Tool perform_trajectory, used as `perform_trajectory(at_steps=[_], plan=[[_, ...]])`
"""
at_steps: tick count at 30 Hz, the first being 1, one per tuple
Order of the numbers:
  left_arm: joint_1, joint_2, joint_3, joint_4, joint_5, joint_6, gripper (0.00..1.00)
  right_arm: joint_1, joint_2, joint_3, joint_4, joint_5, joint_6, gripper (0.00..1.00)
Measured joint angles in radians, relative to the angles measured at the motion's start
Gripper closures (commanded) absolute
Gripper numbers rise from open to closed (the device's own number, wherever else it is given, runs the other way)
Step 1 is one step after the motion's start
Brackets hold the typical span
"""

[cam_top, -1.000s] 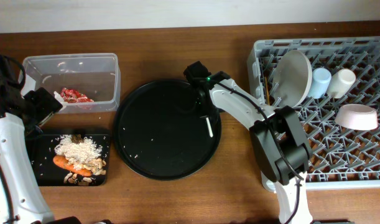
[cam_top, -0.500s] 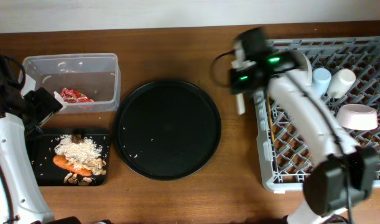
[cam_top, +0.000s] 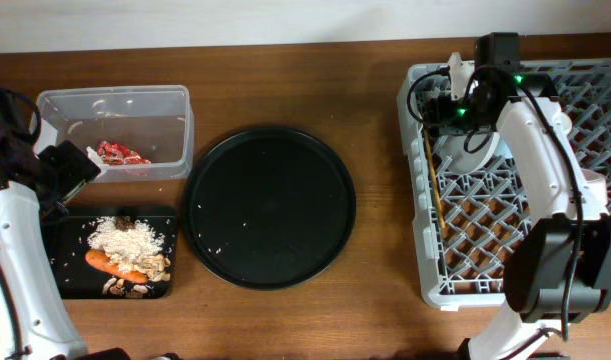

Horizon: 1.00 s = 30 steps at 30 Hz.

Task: Sort waste into correct bins and load items into the dishwasher rack

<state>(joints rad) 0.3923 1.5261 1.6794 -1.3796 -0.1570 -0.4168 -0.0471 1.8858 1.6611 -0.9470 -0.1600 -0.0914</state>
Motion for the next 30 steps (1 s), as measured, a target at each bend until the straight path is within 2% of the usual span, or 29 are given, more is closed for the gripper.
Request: perform_trajectory(at_steps=[4,9,13,16,17,18,19,22,30], plan=[[0.000,0.000,0.000,0.000,0.000,0.000,0.01,0.000,-0.034,0.000,-0.084,0.000,0.069,0.29],[0.000,0.000,0.000,0.000,0.000,0.000,0.01,0.006,-0.379,0.003,-0.295,-0.058,0.159,0.29],[0.000,0.000,0.000,0.001,-0.001,0.000,0.01,0.126,-0.621,-0.059,-0.390,-0.042,0.200,0.28],[0.000,0.000,0.000,0.002,-0.001,0.000,0.01,0.218,-0.803,-0.316,-0.309,0.013,0.267,0.27],[0.000,0.000,0.000,-0.001,0.000,0.000,0.01,0.235,-0.861,-0.409,-0.229,0.020,0.280,0.06],[0.000,0.000,0.000,0.001,0.001,0.000,0.01,0.245,-0.924,-0.503,-0.174,0.026,0.287,0.01],[0.000,0.000,0.000,0.000,0.000,0.000,0.01,0.247,-0.998,-0.591,-0.103,0.032,0.298,0.01],[0.000,0.000,0.000,0.000,0.000,0.000,0.01,0.248,-1.125,-0.688,0.007,0.043,0.302,0.01],[0.000,0.000,0.000,0.000,0.000,0.000,0.01,0.248,-1.102,-0.698,0.014,0.044,0.305,0.01]])
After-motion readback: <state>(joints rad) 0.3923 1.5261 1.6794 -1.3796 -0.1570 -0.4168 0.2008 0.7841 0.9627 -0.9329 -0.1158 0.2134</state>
